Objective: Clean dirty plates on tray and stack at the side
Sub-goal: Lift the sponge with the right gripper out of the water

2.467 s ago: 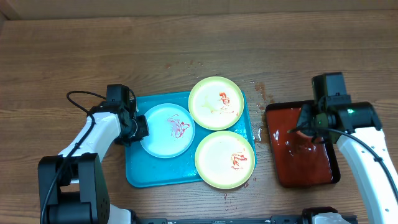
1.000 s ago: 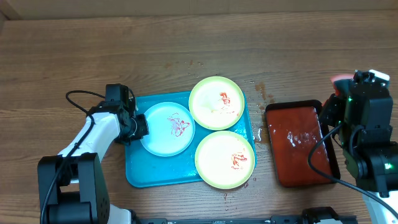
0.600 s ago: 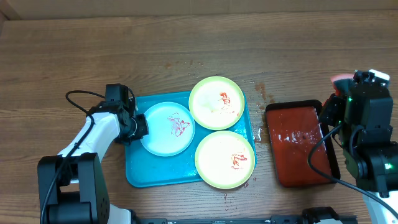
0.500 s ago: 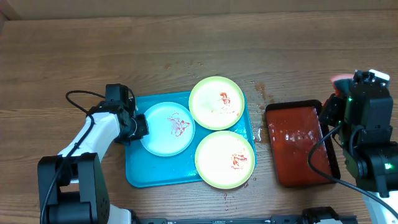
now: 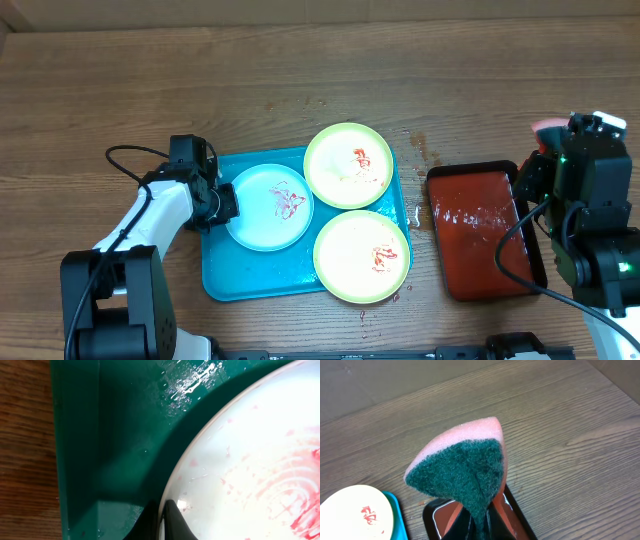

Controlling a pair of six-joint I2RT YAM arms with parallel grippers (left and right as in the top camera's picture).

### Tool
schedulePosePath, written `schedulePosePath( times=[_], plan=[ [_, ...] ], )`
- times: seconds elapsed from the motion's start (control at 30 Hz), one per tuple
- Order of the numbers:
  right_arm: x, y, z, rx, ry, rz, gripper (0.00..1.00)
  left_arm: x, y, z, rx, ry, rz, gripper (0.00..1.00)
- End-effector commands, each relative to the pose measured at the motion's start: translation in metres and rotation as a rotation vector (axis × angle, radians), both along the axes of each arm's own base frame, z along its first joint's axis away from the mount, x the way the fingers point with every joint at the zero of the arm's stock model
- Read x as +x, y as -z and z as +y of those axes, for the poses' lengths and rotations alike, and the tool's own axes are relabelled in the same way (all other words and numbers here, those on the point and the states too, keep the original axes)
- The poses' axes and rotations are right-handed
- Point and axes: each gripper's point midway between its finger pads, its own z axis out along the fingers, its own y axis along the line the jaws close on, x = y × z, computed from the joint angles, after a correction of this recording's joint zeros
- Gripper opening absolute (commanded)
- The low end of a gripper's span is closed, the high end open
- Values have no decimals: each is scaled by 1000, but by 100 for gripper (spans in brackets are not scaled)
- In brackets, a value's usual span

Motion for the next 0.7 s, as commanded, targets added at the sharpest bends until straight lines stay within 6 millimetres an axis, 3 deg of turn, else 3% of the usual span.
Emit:
schedulePosePath(
  times=[0.0,0.67],
  plan=[
    [0,-18,0,0,2,-55,4,-12,15,6,28,4,51,4],
    [1,-18,3,9,-16,-54,4,-11,15,6,29,8,47,4]
  ],
)
